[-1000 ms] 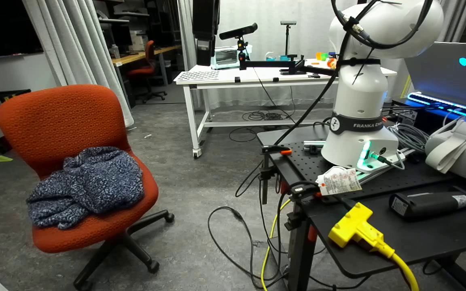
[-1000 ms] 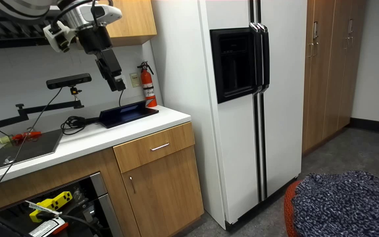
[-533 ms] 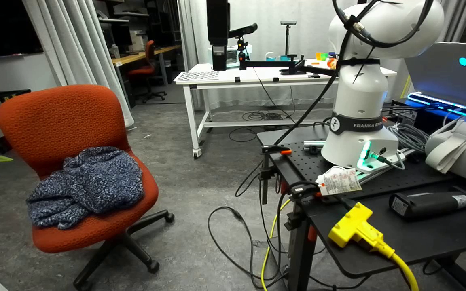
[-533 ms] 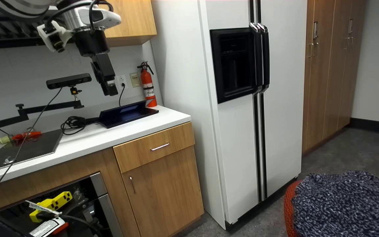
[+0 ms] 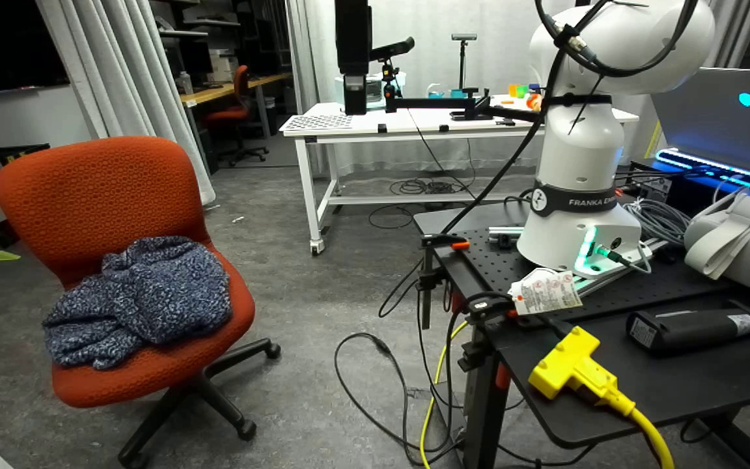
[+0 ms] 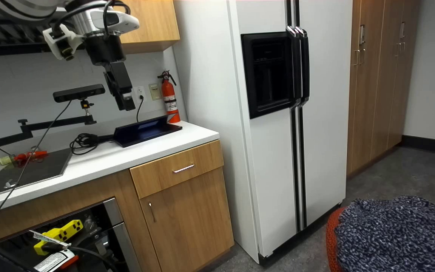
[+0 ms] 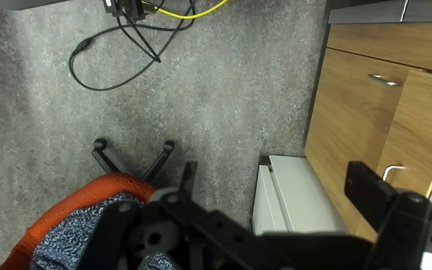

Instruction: Open the top drawer of the cabinet to the right.

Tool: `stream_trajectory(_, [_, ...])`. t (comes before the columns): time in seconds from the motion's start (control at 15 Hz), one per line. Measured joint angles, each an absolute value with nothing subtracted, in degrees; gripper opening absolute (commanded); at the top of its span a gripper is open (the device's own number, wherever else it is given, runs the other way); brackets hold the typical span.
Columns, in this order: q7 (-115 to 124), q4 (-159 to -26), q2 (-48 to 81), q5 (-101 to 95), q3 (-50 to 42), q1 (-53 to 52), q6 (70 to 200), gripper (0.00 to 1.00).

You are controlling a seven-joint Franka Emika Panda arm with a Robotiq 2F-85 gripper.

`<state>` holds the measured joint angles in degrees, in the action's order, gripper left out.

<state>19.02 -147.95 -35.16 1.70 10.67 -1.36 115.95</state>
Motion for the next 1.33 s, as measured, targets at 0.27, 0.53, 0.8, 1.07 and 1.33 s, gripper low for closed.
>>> stream_trajectory(0.27, [19.0,-148.0,-35.2,1.7,10.7,-1.4,115.9,1.0])
stream_trajectory(0.53, [19.0,-148.0,-35.2,1.7,10.7,-1.4,115.9,1.0])
stream_trajectory(0.8, [19.0,-142.3,-25.5,-1.2,10.3,0.7,123.2,1.0])
stream_trajectory(1.07, [19.0,-133.3,-11.2,-2.1,9.2,1.3,128.1,1.0])
stream_trajectory(1.33, [17.8,-124.2,0.6,-0.9,8.5,0.3,128.9,1.0])
